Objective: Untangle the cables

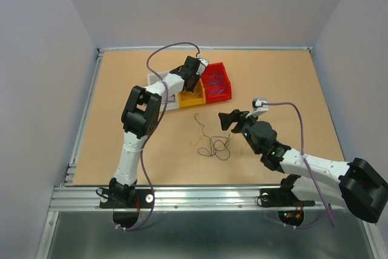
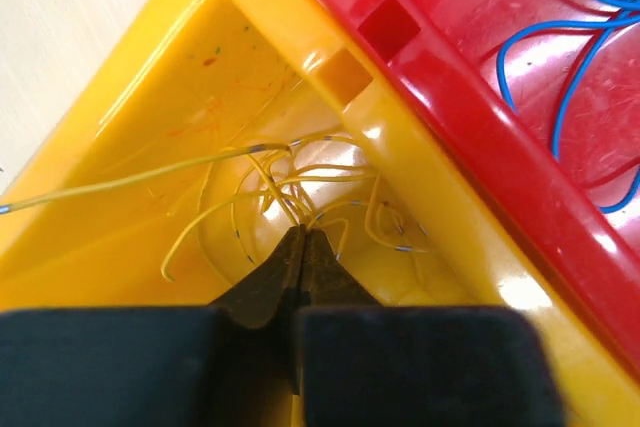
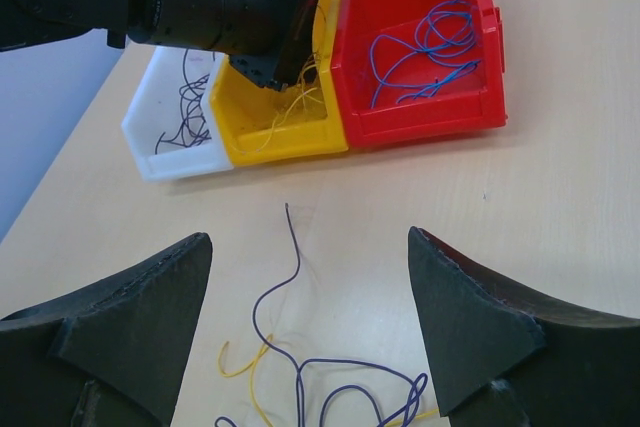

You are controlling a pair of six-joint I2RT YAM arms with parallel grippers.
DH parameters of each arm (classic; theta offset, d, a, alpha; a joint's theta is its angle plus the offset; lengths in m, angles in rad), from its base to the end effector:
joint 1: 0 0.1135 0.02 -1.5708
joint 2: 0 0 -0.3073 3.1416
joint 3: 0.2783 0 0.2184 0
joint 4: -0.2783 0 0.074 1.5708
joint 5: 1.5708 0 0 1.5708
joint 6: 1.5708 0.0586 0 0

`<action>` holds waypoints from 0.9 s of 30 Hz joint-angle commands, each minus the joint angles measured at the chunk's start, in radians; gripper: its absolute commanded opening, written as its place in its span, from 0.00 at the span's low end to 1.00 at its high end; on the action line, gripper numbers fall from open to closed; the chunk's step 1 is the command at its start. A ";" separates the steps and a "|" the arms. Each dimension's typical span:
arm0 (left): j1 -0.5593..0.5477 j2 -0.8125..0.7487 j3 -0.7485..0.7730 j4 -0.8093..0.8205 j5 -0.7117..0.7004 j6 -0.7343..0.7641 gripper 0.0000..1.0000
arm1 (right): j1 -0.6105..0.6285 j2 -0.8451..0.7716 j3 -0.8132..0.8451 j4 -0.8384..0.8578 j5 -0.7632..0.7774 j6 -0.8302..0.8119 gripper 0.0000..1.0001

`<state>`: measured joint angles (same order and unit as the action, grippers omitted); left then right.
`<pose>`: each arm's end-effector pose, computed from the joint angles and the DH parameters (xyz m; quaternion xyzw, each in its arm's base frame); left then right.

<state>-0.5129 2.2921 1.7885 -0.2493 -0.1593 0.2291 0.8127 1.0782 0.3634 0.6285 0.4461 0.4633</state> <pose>0.4681 -0.2530 0.2053 0.3021 0.8639 0.0162 0.4027 0.1552 0.1271 0.2810 0.0223 0.7337 0.2617 0.6266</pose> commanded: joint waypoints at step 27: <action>0.034 -0.697 -0.566 0.366 0.248 0.053 0.65 | 0.000 -0.027 -0.006 0.039 0.014 -0.029 0.84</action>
<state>-0.4648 1.7138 1.2526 0.0742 -0.0097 0.2329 0.8127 1.0672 0.3634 0.6285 0.4454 0.4534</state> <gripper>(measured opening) 0.642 0.840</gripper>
